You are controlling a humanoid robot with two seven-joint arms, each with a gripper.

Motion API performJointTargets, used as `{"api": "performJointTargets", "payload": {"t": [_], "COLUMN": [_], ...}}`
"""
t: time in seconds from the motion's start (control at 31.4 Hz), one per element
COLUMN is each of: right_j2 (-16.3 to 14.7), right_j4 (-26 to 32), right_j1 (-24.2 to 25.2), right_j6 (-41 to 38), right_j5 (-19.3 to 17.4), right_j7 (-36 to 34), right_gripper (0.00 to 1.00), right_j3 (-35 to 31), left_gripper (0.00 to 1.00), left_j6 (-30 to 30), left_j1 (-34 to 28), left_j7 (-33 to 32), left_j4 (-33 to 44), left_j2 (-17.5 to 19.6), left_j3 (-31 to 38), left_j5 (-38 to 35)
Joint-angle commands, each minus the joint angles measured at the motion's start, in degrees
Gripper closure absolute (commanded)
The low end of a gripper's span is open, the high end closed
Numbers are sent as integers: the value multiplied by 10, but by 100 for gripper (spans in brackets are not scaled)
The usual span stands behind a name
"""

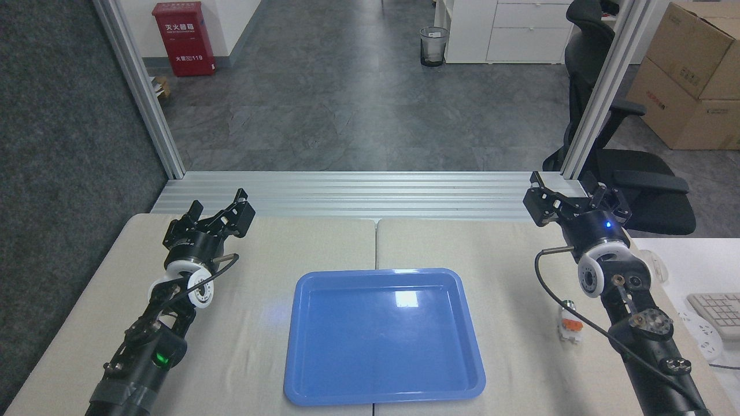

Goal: Pick up switch part and place in tray
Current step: 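Lower the right gripper onto the orange-and-white switch part and close it, then lift the switch part with the right gripper and carry it over the tray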

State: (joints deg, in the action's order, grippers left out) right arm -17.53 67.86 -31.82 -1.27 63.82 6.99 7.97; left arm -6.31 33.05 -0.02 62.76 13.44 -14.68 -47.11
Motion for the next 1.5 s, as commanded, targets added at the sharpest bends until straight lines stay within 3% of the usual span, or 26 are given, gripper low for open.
{"api": "performJointTargets", "payload": {"t": [0.0,0.25,0.48,0.61,0.92,1.02,1.15,1.27,1.34,1.46], "right_j2": [-7,-12,14,34,43,44,43,48,57,70], "right_j4": [7,25,10,5,-48,-61,-64,-57,-47,10], "right_j1": [28,140,213,222,226,226,225,224,222,213], "right_j6": [0,21,124,144,169,169,169,169,170,179], "right_j5": [-1,1,2,3,3,7,3,0,0,0], "right_j7": [0,-1,-1,-1,-1,-1,-2,-6,-7,-7], "right_gripper": [1,1,1,2,5,16,39,82,97,100], "right_j3": [-2,-15,-16,-14,-8,0,21,17,15,12], "left_gripper": [0,0,0,0,0,0,0,0,0,0], "left_j6": [0,0,-1,0,0,0,0,0,0,0], "left_j1": [0,0,0,0,0,0,0,0,0,0], "left_j7": [0,0,0,0,0,0,0,0,0,0], "left_j4": [0,0,0,0,0,0,0,0,0,0], "left_j2": [0,0,0,0,0,0,0,0,0,0], "left_j3": [0,0,0,0,0,0,0,0,0,0], "left_j5": [0,0,0,0,0,0,0,0,0,0]}}
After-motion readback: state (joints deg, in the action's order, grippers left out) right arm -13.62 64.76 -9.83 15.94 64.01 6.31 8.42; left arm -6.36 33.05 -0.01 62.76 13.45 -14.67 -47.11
